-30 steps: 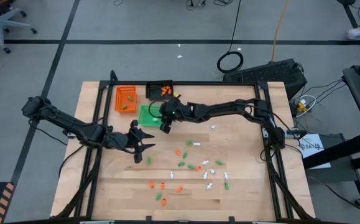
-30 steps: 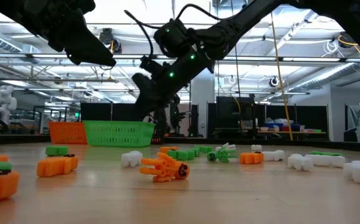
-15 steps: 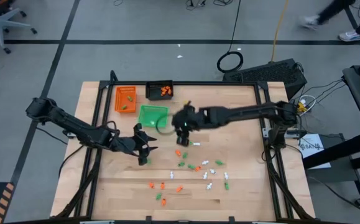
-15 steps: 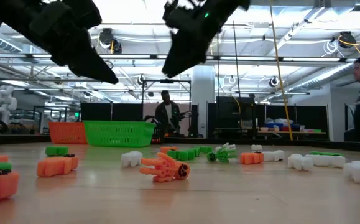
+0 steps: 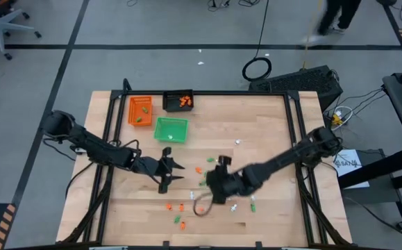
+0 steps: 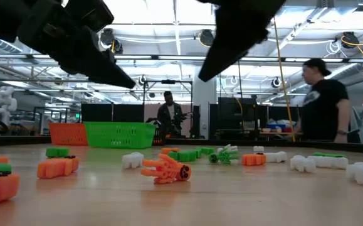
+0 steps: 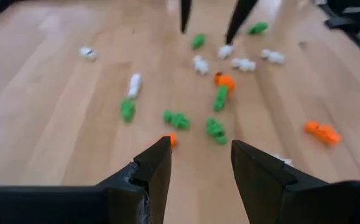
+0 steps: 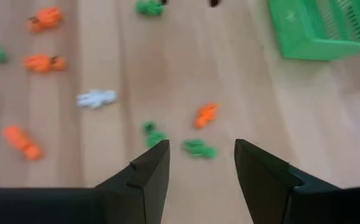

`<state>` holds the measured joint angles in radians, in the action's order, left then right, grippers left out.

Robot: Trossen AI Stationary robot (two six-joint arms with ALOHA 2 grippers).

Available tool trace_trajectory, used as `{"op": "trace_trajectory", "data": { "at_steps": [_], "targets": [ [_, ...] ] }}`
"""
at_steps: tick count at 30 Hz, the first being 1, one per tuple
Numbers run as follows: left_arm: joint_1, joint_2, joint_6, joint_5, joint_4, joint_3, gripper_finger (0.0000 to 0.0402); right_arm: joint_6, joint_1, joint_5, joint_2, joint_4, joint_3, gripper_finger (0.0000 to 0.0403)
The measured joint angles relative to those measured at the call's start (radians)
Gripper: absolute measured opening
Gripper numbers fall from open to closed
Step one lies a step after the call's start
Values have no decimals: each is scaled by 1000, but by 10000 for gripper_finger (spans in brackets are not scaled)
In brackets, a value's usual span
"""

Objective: Sort Halloween decoration
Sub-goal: Put the white skeleton toy into the green bin

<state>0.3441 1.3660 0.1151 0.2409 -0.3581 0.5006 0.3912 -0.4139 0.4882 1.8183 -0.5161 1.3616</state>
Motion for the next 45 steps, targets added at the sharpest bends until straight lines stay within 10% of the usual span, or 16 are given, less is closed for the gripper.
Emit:
{"op": "trace_trajectory", "data": {
  "at_steps": [21, 45],
  "targets": [
    [87, 327, -69, -100, -2, 204, 167, 13, -164, 66, 0, 228, -131, 164],
    [87, 409, -297, -160, 0, 219, 246, 25, -178, 63, 0, 246, -130, 164]
  ]
}}
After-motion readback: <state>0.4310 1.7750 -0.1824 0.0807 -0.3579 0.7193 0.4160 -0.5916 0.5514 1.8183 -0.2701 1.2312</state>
